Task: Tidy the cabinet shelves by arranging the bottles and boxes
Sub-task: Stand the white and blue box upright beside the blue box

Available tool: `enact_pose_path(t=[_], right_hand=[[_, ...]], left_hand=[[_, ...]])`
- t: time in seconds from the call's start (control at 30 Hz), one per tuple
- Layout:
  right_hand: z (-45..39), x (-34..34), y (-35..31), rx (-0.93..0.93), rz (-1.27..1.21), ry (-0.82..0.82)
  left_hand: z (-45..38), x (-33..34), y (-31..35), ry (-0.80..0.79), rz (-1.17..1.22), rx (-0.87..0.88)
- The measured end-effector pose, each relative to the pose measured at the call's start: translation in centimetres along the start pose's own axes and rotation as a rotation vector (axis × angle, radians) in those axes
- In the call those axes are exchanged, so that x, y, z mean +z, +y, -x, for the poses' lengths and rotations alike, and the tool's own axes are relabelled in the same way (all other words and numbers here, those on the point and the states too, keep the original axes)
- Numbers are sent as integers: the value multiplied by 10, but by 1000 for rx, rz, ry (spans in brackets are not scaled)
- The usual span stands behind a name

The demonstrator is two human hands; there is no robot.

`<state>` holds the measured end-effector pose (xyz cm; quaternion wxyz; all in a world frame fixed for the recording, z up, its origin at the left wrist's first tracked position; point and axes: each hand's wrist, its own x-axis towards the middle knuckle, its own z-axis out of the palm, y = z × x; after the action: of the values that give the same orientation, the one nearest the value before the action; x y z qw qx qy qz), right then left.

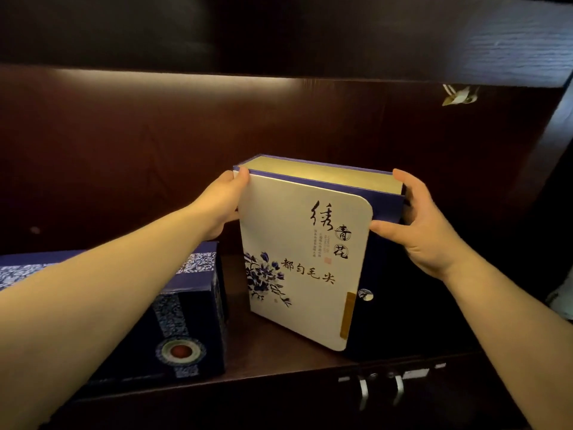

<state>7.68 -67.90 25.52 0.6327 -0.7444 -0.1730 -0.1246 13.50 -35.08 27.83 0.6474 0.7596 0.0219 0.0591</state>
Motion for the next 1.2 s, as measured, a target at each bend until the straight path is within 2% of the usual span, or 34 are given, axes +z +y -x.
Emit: enact_pose_path(t=[0.23, 0.47, 0.63, 0.7, 0.8, 0.9, 1.0, 1.2], right_hand=[[-15, -11, 10, 79, -175, -160], [-20, -13, 15, 127, -250, -167], [-13, -4, 22, 146, -329, -122], [-5, 1, 26, 163, -368, -100], [16, 13, 37, 209, -318, -95], [35, 24, 55, 231, -270, -65], [45, 32, 71, 243, -265, -41], [45, 38, 76, 259, -276, 13]], left_hand=[[40, -15, -4, 85, -106, 79], [75, -14, -10, 141, -137, 106], [91, -18, -16, 181, -234, 210], [92, -21, -16, 148, -216, 219], [88, -28, -17, -16, -43, 155], [79, -33, -21, -123, -28, 149], [71, -31, -26, -166, -44, 152], [67, -32, -29, -129, -41, 168]])
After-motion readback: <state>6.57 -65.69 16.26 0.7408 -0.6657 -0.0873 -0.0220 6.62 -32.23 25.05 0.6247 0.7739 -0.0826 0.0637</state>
